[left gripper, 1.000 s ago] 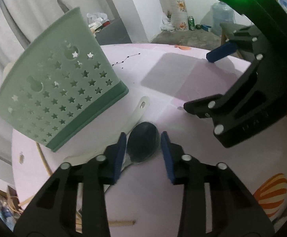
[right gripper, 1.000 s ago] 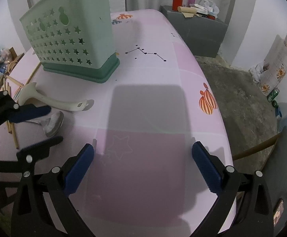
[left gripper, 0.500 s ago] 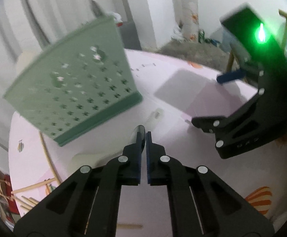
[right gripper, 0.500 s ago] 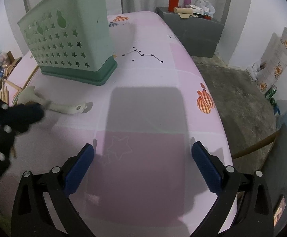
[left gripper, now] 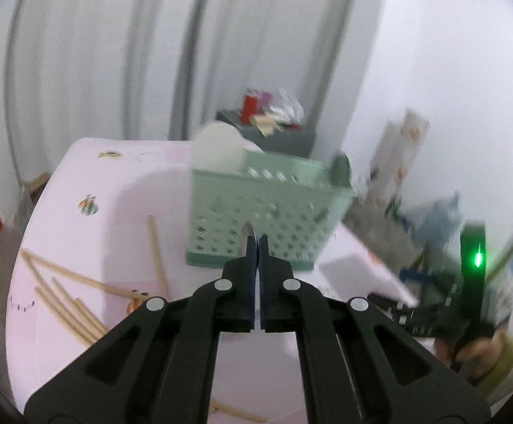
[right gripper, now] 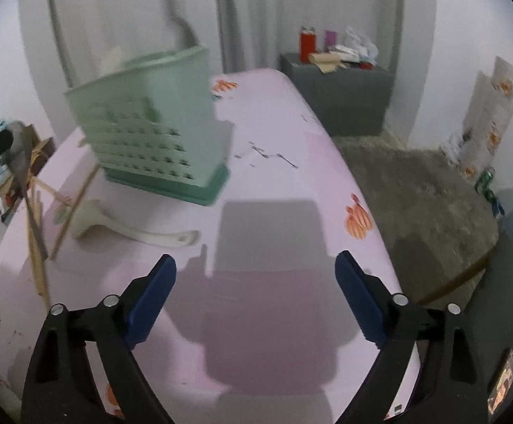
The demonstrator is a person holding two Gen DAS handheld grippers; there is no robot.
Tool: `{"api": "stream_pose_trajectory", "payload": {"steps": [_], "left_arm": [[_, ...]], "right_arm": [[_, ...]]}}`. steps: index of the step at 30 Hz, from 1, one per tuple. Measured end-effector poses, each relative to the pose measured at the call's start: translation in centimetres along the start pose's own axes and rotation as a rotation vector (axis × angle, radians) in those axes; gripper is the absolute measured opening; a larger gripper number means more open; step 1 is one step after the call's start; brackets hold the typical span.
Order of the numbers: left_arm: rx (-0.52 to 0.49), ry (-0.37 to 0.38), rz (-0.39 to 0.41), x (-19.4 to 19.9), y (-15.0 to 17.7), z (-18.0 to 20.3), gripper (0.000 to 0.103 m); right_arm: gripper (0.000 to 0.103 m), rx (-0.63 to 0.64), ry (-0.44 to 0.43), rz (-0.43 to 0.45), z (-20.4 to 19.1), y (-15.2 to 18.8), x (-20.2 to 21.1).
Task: Organize utensils
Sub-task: 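Carry the spoon toward the green basket with the left gripper while the right gripper grasps the white ladle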
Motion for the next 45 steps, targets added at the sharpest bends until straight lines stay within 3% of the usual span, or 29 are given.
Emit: {"api": "stream_pose_trajectory", "payload": {"steps": [4, 9, 12, 20, 23, 28, 32, 38, 45], "left_arm": [[0.108, -0.015, 0.065, 2.5, -0.7, -2.7, 0.000], [0.200, -0.018, 0.114, 4.6, -0.9, -4.8, 0.000], [0.234, -0.023, 0.133, 5.5, -0.6, -5.8, 0.000], [0.274, -0.024, 0.158, 6.5, 0.1, -7.4, 0.000], [0.287, -0.023, 0.163, 6.5, 0.4, -8.0, 0.000], [0.298, -0.019, 0.165, 6.6, 0.8, -8.6, 0.000], [0.302, -0.014, 0.168, 6.5, 1.0, -8.9, 0.000], [0.304, -0.015, 0.174, 6.6, 0.9, -9.0, 0.000], [0.302, -0.012, 0.195, 6.8, 0.0, -9.1, 0.000]], "right_arm": [[0.076, 0.070, -0.059, 0.004, -3.0, 0.0, 0.5], [0.060, 0.286, -0.122, 0.012, -8.7, 0.6, -0.1], [0.056, 0.423, -0.171, -0.023, -11.9, 1.9, -1.4], [0.056, 0.738, -0.087, -0.066, -15.0, 3.5, -4.9], [0.049, 0.822, -0.059, -0.084, -15.9, 3.9, -6.1], [0.037, 0.876, -0.037, -0.081, -17.5, 3.9, -6.6], [0.018, 0.883, -0.026, -0.097, -18.4, 4.2, -7.2], [0.005, 0.867, 0.007, -0.063, -18.5, 3.6, -6.8], [0.004, 0.688, -0.041, -0.057, -17.2, 2.6, -5.2]]}}
Point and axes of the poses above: each gripper's, at about its wrist camera, not at the fingertips, and x roughly against the way its jaws point, z to its right, y to its underside, the point moved 9 cm from there along -x, roughly the way its jaws point, and after that the axes turned 13 degrees about -x, right-handed, at the moved point
